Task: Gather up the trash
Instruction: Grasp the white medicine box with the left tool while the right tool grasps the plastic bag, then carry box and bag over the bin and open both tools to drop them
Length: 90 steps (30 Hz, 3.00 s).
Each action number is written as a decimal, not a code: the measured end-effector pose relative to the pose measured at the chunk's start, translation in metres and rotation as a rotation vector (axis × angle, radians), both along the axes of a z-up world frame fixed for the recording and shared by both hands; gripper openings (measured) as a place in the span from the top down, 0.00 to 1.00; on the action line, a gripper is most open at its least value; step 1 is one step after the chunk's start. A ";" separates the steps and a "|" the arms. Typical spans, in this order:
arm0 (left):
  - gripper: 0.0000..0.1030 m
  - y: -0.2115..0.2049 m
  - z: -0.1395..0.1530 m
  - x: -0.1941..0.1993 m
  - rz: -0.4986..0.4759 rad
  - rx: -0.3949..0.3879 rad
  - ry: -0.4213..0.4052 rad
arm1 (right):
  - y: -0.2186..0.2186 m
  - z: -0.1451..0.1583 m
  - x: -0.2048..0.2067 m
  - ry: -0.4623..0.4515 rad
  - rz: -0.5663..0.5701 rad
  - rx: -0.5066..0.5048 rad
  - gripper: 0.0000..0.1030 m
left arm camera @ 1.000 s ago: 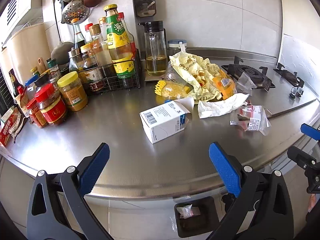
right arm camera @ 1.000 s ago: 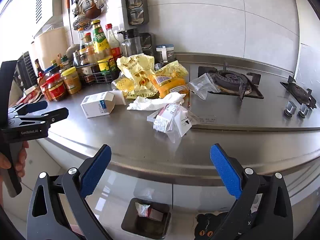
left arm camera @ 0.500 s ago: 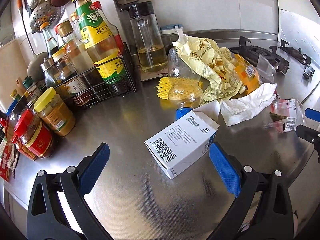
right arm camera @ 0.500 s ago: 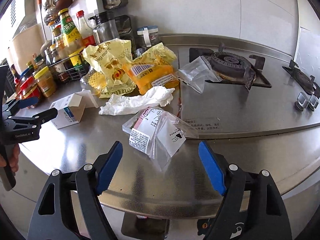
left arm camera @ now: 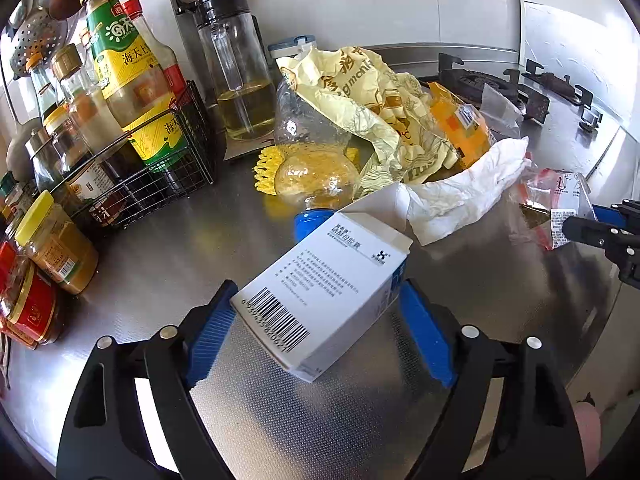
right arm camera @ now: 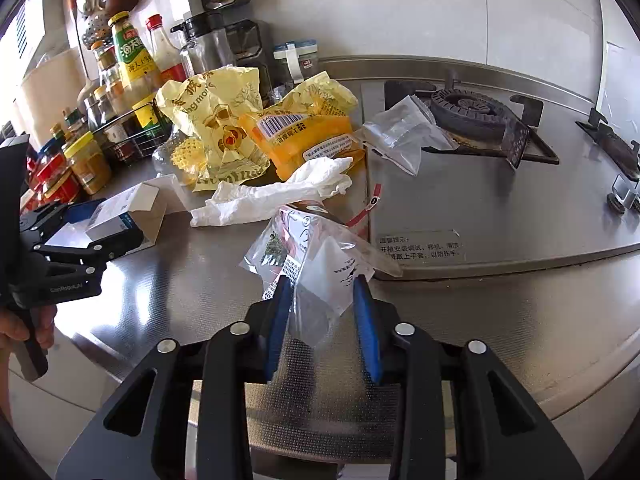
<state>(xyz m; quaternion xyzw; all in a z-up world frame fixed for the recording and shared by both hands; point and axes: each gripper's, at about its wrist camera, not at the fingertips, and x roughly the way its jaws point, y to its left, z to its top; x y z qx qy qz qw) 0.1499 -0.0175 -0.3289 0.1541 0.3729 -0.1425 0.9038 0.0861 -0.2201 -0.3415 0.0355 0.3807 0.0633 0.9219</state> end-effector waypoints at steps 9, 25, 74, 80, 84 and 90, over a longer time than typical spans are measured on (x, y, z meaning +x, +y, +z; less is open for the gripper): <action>0.50 0.000 0.018 -0.022 0.037 -0.034 -0.021 | -0.001 0.017 -0.019 -0.029 0.014 -0.001 0.92; 0.54 -0.003 0.088 -0.126 0.080 -0.081 -0.154 | 0.012 0.070 -0.087 -0.152 0.047 0.000 0.93; 0.54 -0.024 -0.351 -0.134 0.372 -0.209 0.647 | 0.042 -0.363 -0.122 0.536 0.085 -0.011 0.93; 0.54 -0.027 -0.375 -0.120 0.374 -0.202 0.678 | 0.046 -0.387 -0.110 0.578 0.107 -0.053 0.92; 0.53 -0.022 -0.387 -0.115 0.393 -0.232 0.713 | 0.041 -0.398 -0.107 0.607 0.097 -0.034 0.86; 0.41 -0.012 -0.393 -0.115 0.409 -0.259 0.727 | 0.034 -0.398 -0.109 0.564 0.066 -0.016 0.17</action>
